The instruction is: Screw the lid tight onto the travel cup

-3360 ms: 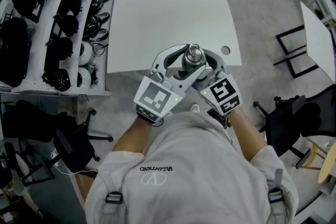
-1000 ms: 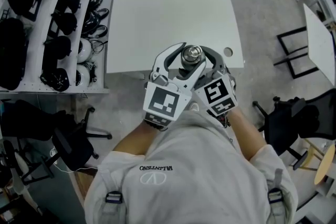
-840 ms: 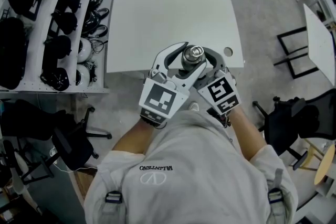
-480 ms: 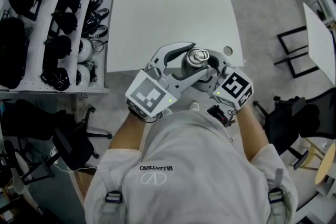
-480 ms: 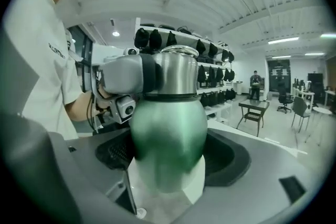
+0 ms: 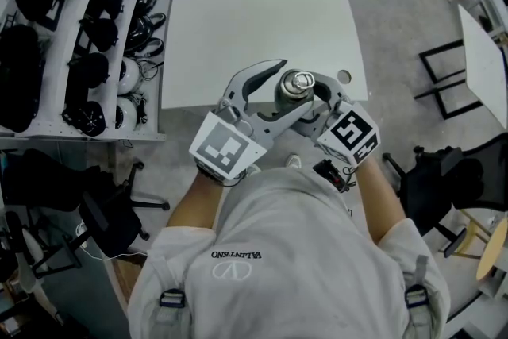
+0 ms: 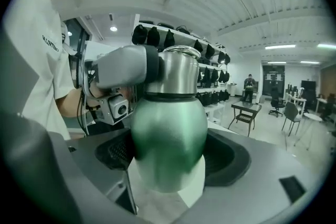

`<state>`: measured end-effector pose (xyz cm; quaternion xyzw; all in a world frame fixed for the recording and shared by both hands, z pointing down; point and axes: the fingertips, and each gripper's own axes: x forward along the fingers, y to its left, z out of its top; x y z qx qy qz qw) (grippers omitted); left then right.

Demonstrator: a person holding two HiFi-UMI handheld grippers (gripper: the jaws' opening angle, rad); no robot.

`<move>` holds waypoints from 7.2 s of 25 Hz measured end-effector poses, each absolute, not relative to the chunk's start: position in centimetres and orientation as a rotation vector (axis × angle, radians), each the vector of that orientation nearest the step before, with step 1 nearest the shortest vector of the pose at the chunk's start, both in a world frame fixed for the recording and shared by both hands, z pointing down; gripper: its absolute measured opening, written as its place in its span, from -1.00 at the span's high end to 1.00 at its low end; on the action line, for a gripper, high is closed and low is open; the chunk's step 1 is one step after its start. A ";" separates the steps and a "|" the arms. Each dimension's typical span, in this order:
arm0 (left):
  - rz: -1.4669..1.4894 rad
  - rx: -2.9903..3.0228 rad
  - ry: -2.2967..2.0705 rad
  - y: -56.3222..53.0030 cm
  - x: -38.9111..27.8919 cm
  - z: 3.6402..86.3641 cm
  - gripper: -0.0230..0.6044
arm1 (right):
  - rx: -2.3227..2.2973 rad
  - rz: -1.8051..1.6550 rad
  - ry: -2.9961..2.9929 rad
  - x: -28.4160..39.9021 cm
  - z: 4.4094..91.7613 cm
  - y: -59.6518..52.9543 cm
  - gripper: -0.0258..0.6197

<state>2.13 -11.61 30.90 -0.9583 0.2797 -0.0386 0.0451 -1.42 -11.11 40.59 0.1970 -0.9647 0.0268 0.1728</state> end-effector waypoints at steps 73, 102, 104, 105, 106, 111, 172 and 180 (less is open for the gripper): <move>-0.158 -2.883 1.349 -14.4 2.5 32.4 0.08 | 1.083 -0.067 -2.398 0.7 41.6 -14.4 -0.28; -0.177 -2.929 1.037 -12.8 2.7 31.9 -0.24 | 0.945 -0.077 -2.541 0.2 40.4 -13.4 -0.27; -0.143 -2.969 1.185 -13.5 2.0 32.5 -0.24 | 1.002 -0.074 -2.499 0.5 40.7 -13.7 -0.27; -0.136 -2.974 1.234 -13.8 1.7 32.7 -0.24 | 1.019 -0.073 -2.484 0.6 40.9 -13.8 -0.27; -0.137 -2.973 1.258 -13.8 1.6 32.9 -0.24 | 1.031 -0.072 -2.472 0.6 41.0 -13.8 -0.27; -0.222 -2.939 1.178 -13.0 2.5 33.0 0.12 | 1.045 -0.039 -2.461 0.6 41.5 -13.6 -0.28; 0.107 -2.639 1.766 -14.7 -10.7 34.2 0.92 | 1.218 0.051 -2.656 6.5 38.4 -15.3 -0.27; 0.092 -2.639 1.800 -14.5 -10.9 34.9 0.92 | 1.216 0.047 -2.647 6.6 38.6 -15.1 -0.27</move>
